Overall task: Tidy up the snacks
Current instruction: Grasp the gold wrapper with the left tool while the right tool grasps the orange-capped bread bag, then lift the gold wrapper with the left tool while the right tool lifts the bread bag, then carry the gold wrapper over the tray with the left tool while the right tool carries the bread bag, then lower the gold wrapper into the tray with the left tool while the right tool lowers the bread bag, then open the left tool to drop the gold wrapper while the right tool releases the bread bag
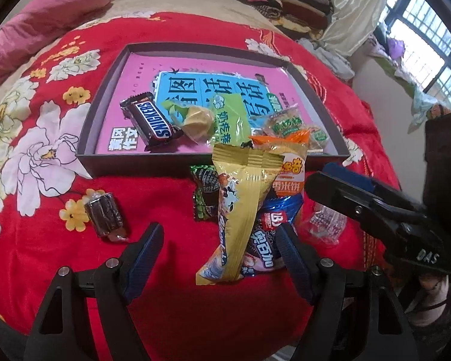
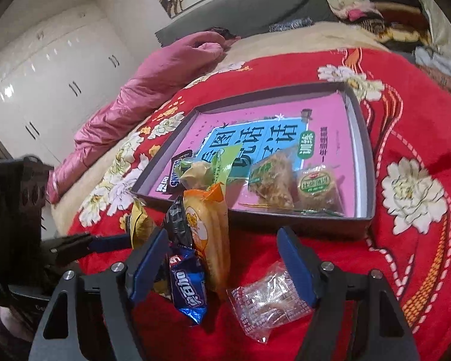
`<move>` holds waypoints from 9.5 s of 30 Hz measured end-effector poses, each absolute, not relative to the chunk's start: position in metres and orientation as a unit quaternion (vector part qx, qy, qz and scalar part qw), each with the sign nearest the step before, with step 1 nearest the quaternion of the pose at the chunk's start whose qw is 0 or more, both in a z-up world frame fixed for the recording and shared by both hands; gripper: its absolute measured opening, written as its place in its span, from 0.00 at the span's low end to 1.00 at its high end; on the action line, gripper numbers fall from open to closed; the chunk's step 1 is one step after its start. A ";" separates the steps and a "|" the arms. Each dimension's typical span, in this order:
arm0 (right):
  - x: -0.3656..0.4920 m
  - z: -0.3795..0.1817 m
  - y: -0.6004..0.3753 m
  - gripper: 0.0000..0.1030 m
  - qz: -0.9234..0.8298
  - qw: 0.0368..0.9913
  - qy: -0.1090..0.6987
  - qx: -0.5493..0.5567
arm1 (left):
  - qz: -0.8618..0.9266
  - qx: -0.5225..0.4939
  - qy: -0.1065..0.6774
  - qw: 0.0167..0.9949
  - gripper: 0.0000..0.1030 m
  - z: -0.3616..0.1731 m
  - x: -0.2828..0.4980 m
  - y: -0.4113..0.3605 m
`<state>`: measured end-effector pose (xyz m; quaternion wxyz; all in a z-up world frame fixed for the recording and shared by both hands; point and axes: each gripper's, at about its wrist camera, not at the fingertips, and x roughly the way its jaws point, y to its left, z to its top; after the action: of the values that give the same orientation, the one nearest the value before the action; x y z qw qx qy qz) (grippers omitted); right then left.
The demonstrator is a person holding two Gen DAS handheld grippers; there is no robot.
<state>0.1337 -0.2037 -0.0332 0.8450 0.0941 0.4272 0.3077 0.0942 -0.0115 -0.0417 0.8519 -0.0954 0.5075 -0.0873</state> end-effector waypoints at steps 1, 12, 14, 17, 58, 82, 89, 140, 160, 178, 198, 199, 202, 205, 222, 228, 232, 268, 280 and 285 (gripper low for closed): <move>0.135 -0.035 -0.205 0.66 0.310 0.841 0.432 0.104 | -0.087 -0.095 0.507 0.852 0.74 -0.042 0.095 -0.012; 0.141 -0.045 -0.184 0.48 0.321 0.833 0.443 0.081 | -0.104 -0.100 0.510 0.848 0.57 -0.052 0.101 -0.016; 0.141 -0.048 -0.180 0.43 0.320 0.833 0.445 0.074 | -0.106 -0.094 0.510 0.848 0.55 -0.053 0.102 -0.019; 0.144 -0.052 -0.178 0.41 0.315 0.833 0.449 0.070 | -0.112 -0.100 0.511 0.846 0.53 -0.053 0.102 -0.019; 0.139 -0.022 -0.176 0.23 0.340 0.852 0.396 0.039 | -0.096 -0.127 0.497 0.853 0.15 -0.036 0.110 0.001; 0.140 -0.007 -0.211 0.23 0.331 0.863 0.372 0.088 | -0.073 -0.132 0.472 0.868 0.15 -0.011 0.099 0.016; 0.139 0.001 -0.220 0.23 0.338 0.864 0.357 0.108 | -0.074 -0.136 0.460 0.874 0.15 0.000 0.097 0.018; 0.160 0.023 -0.293 0.23 0.228 0.917 0.279 0.171 | -0.055 -0.116 0.411 0.902 0.15 0.025 0.165 -0.003; 0.172 0.006 -0.271 0.23 0.184 0.928 0.301 0.116 | -0.059 -0.092 0.433 0.895 0.15 -0.007 0.187 -0.022; 0.194 -0.021 -0.267 0.23 0.157 0.918 0.345 0.115 | -0.051 -0.089 0.450 0.887 0.15 -0.023 0.190 -0.021; 0.207 -0.042 -0.251 0.24 0.248 0.873 0.383 0.175 | -0.047 -0.091 0.459 0.883 0.16 -0.030 0.191 -0.019; 0.207 -0.043 -0.251 0.24 0.246 0.872 0.384 0.175 | -0.047 -0.091 0.459 0.883 0.16 -0.030 0.192 -0.019; 0.210 -0.045 -0.251 0.24 0.237 0.874 0.389 0.171 | -0.046 -0.091 0.459 0.883 0.16 -0.030 0.192 -0.018; 0.212 -0.046 -0.251 0.25 0.229 0.877 0.389 0.165 | -0.046 -0.091 0.459 0.883 0.16 -0.030 0.192 -0.018; 0.210 -0.035 -0.261 0.42 0.192 0.893 0.380 0.149 | -0.041 -0.098 0.461 0.881 0.16 -0.029 0.191 -0.013; 0.206 -0.026 -0.271 0.44 0.178 0.900 0.366 0.154 | -0.040 -0.101 0.462 0.880 0.16 -0.029 0.189 -0.012; 0.197 -0.020 -0.279 0.45 0.159 0.908 0.353 0.159 | -0.041 -0.099 0.459 0.882 0.17 -0.026 0.188 -0.012; 0.205 -0.034 -0.254 0.49 0.206 0.891 0.379 0.142 | -0.022 -0.101 0.454 0.885 0.50 -0.015 0.183 -0.003; 0.205 -0.032 -0.258 0.49 0.203 0.892 0.377 0.144 | 0.009 -0.102 0.453 0.886 0.50 -0.026 0.199 0.022; 0.204 -0.029 -0.257 0.52 0.202 0.896 0.371 0.138 | 0.009 -0.112 0.448 0.887 0.51 -0.023 0.196 0.025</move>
<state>0.2036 -0.2568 -0.0290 0.8958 0.1381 0.3711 0.2019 0.1961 0.0254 -0.0234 0.8867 -0.1122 0.4484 0.0089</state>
